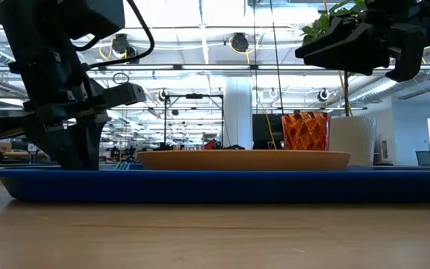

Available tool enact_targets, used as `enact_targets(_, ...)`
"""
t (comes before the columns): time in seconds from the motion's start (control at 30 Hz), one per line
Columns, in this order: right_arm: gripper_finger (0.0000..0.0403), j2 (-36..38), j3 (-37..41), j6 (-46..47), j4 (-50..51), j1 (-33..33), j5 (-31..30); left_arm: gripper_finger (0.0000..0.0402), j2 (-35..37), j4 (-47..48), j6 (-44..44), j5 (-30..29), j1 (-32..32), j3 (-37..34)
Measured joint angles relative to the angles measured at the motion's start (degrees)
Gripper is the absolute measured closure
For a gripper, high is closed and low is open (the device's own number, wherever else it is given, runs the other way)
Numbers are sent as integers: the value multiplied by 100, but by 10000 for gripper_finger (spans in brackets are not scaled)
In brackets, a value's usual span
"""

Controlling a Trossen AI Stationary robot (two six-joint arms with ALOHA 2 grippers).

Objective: Pick and place plate/cup/fork/spoon on tray
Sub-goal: Put the blue fork to the left of the orange plate on the blue tray, then put the orange fork to the right of the blue fork on the blue tray

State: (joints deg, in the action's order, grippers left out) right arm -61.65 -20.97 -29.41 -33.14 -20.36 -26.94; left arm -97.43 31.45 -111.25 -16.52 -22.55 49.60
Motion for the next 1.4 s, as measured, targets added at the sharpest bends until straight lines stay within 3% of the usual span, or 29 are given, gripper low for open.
enact_targets(1.03, 234, -2, 0, 4, 43, 2, 0, 334, 1159, 508, 765, 36, 62, -32)
enact_targets(1.4, 234, -2, 0, 13, 47, 160, 0, 334, 1281, 795, 537, 1660, -516, -26)
